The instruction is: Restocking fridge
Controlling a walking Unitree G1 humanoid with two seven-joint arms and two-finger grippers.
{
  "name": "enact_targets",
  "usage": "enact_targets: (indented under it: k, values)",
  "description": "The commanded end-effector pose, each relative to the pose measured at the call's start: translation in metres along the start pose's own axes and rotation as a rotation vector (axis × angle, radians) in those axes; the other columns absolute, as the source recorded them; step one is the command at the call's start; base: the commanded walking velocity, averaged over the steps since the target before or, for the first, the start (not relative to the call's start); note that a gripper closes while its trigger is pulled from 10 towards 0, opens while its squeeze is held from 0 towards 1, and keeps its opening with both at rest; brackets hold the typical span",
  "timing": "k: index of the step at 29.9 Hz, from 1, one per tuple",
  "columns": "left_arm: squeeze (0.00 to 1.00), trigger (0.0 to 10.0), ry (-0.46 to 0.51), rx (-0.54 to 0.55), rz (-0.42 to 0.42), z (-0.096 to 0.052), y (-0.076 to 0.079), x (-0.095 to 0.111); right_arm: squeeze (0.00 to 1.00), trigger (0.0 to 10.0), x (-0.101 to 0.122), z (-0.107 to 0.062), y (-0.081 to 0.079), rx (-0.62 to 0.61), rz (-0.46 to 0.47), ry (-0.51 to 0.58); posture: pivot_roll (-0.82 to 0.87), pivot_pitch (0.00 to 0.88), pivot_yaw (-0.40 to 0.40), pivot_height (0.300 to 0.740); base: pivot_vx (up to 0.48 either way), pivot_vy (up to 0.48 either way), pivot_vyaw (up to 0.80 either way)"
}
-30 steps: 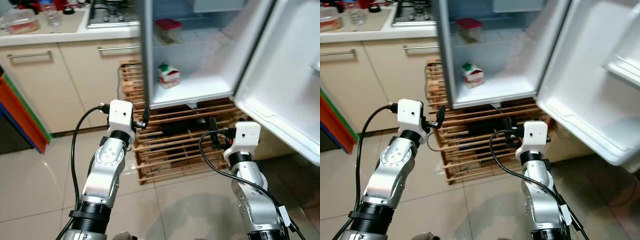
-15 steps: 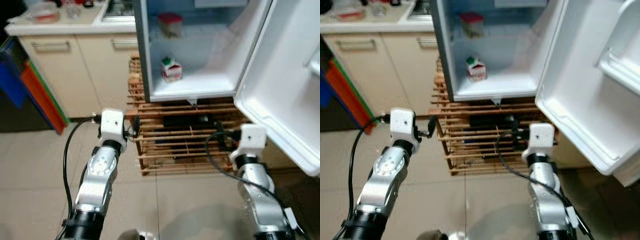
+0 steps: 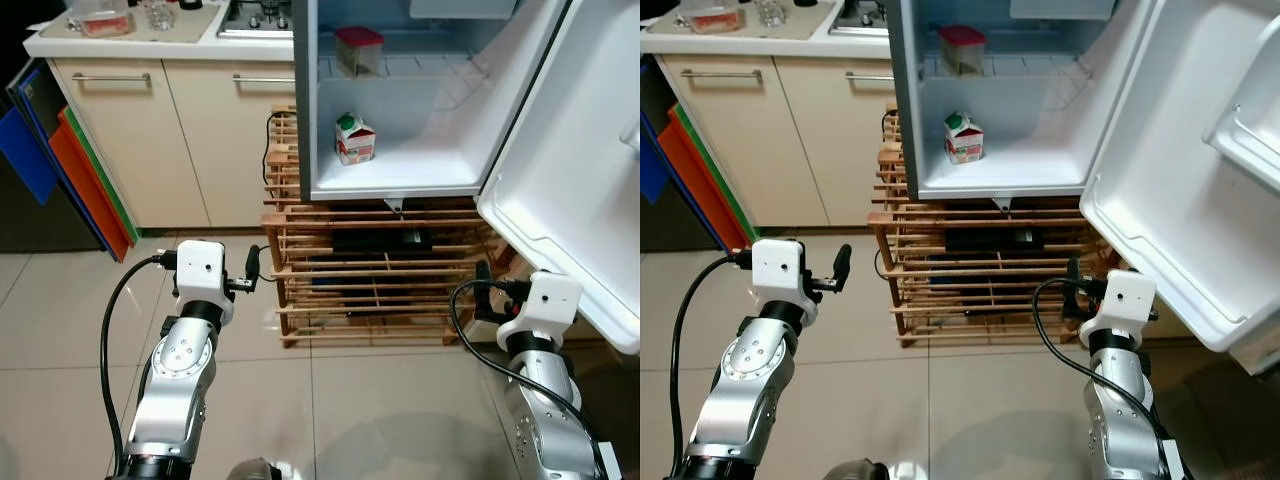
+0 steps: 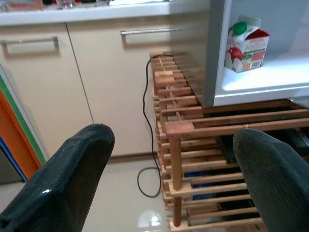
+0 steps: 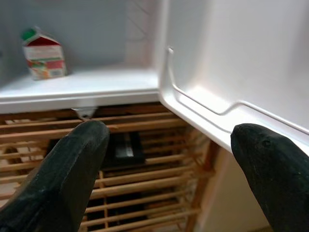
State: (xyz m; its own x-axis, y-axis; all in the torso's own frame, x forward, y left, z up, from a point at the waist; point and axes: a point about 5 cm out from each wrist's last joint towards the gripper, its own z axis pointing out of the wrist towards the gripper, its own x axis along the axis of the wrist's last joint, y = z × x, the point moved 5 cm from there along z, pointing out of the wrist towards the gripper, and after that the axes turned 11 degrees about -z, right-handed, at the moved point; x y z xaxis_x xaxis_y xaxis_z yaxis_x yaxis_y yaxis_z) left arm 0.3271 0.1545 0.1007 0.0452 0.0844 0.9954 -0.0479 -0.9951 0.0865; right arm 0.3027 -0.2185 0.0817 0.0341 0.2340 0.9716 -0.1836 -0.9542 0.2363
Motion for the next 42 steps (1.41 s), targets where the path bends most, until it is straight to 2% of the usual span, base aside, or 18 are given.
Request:
enact_targets:
  k: [1,10,20,26,36,38,42]
  values:
    - [0.0,10.0,0.024,-0.019,0.013,0.006,0.009,0.008,0.0,10.0,0.009,0.003,-0.007,0.033,-0.009,0.042,0.05,0.006,-0.011,0.74,0.0,0.0,0.0]
    - [0.0,10.0,0.021,-0.032,-0.002,0.013,0.016,0.01,0.0,10.0,0.013,0.001,-0.021,0.083,-0.004,0.062,0.04,0.013,-0.006,0.74,0.0,0.0,0.0]
    - [0.0,10.0,0.008,-0.05,0.002,0.013,0.018,0.008,0.0,10.0,0.01,-0.002,-0.024,0.098,-0.005,0.053,0.04,0.023,-0.001,0.74,0.0,0.0,0.0]
    - [0.0,10.0,0.005,-0.051,-0.002,0.012,0.018,0.006,0.0,10.0,0.009,-0.003,-0.024,0.096,-0.005,0.048,0.03,0.034,0.003,0.74,-0.389,0.0,0.0]
    - [0.0,10.0,0.02,-0.067,-0.011,0.017,0.023,0.01,0.0,10.0,0.013,0.0,-0.026,0.107,-0.01,0.059,0.02,0.032,0.005,0.74,0.0,0.0,0.0]
    - [0.0,10.0,0.022,-0.072,-0.018,0.017,0.025,0.011,0.0,10.0,0.016,-0.001,-0.032,0.135,-0.011,0.072,0.02,0.032,0.006,0.74,0.0,0.0,0.0]
    - [0.0,10.0,0.029,-0.094,-0.016,0.018,0.031,0.014,0.0,10.0,0.03,-0.005,-0.058,0.237,-0.029,0.123,0.02,0.033,0.008,0.74,0.0,0.0,0.0]
